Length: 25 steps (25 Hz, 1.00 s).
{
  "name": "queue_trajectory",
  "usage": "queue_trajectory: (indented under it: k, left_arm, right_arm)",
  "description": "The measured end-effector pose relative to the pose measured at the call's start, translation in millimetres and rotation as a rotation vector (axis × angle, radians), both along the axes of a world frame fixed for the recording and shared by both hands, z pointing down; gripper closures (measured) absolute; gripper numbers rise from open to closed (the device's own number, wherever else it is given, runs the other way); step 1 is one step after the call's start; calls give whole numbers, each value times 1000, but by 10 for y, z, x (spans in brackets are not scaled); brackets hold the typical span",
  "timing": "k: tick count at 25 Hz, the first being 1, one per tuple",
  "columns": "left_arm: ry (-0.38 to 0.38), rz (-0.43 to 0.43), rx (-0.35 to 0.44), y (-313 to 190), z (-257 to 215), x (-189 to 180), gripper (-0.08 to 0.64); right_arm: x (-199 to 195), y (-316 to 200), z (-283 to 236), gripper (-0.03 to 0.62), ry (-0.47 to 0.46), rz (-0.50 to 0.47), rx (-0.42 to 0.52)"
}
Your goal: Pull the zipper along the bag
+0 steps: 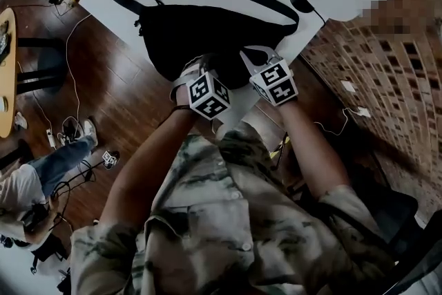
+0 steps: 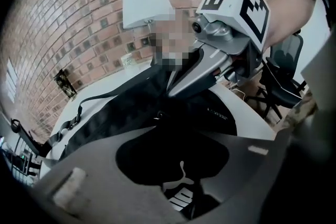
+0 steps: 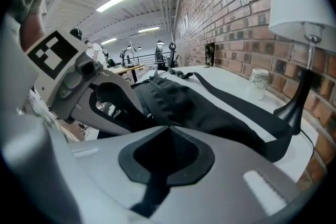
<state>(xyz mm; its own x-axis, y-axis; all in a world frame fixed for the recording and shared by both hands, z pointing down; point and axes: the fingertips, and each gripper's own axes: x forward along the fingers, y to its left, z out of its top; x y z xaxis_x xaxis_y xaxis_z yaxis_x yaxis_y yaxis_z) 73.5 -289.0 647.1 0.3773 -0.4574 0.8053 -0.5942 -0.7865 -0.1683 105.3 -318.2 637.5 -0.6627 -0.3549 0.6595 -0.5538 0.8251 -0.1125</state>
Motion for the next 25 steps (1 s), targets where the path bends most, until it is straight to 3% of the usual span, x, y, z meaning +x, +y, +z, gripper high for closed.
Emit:
queue_trajectory:
  k: [2, 5, 14, 25]
  left_arm:
    - [-1, -1, -12, -5, 30, 18, 453]
    - [49, -15, -52, 25, 41, 22, 526]
    - [151, -39, -152, 43, -53, -242, 534]
    - [236, 5, -191, -88, -139, -618, 534]
  right_arm:
    - [17, 17, 85, 588, 19, 4, -25]
    - [36, 7, 160, 588, 29, 18, -38]
    - [54, -24, 243, 588, 84, 47, -93]
    - [100, -33, 302, 588, 158, 169, -166]
